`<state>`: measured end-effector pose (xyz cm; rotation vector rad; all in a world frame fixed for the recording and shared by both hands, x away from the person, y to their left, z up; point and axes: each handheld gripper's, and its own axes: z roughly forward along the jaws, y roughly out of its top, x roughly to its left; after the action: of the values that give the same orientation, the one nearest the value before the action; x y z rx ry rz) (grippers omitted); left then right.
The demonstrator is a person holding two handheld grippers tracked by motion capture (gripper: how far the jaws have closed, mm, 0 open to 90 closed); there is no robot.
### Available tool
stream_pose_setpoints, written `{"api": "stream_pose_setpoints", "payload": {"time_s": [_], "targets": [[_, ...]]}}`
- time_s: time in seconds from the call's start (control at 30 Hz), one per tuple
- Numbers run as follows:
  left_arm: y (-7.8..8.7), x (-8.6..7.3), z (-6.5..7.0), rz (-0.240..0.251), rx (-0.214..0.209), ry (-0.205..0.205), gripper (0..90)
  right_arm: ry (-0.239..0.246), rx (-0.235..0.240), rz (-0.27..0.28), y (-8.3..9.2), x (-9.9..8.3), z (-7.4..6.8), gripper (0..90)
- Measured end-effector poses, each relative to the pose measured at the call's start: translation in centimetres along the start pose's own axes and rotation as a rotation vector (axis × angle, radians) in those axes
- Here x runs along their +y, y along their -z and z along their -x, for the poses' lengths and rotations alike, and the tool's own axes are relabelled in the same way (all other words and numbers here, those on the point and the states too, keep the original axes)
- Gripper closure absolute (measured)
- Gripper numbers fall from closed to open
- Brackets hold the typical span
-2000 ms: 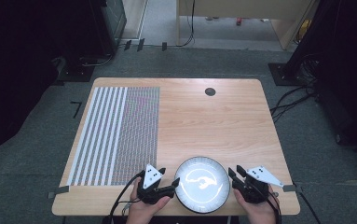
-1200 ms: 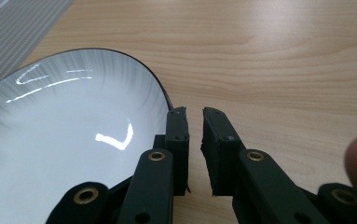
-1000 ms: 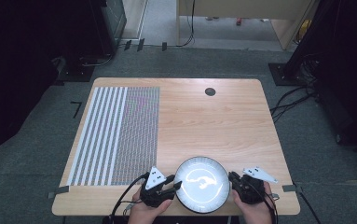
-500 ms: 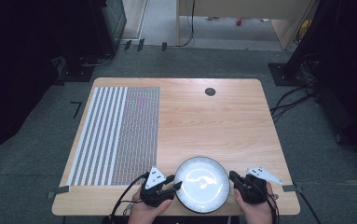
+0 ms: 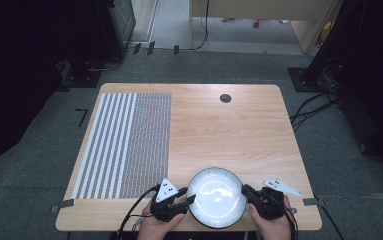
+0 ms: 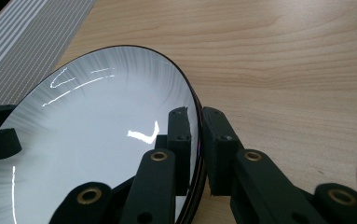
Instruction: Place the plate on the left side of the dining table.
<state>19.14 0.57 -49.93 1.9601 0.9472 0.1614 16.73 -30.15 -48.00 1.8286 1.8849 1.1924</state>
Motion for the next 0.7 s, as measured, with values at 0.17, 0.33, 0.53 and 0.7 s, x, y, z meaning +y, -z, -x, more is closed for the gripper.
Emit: {"api": "stream_pose_setpoints", "payload": {"time_s": [0.17,0.33,0.53,0.7], "targets": [[0.0,0.0,0.0,-0.004,0.0,0.0,57.6,0.024,-0.04,0.004,0.0,-0.1,-0.4,87.1],[-0.1,0.0,0.0,-0.006,0.0,0.004,56.4,0.028,-0.057,0.017,-0.1,-0.2,-0.7,86.6],[-0.2,0.0,0.1,-0.008,0.005,0.007,56.0,0.057,-0.102,0.033,-0.3,-0.5,-1.4,84.2],[-0.2,0.0,0.1,-0.012,0.008,0.006,55.5,0.052,-0.124,0.041,-0.3,-0.5,-1.6,87.1]]}}
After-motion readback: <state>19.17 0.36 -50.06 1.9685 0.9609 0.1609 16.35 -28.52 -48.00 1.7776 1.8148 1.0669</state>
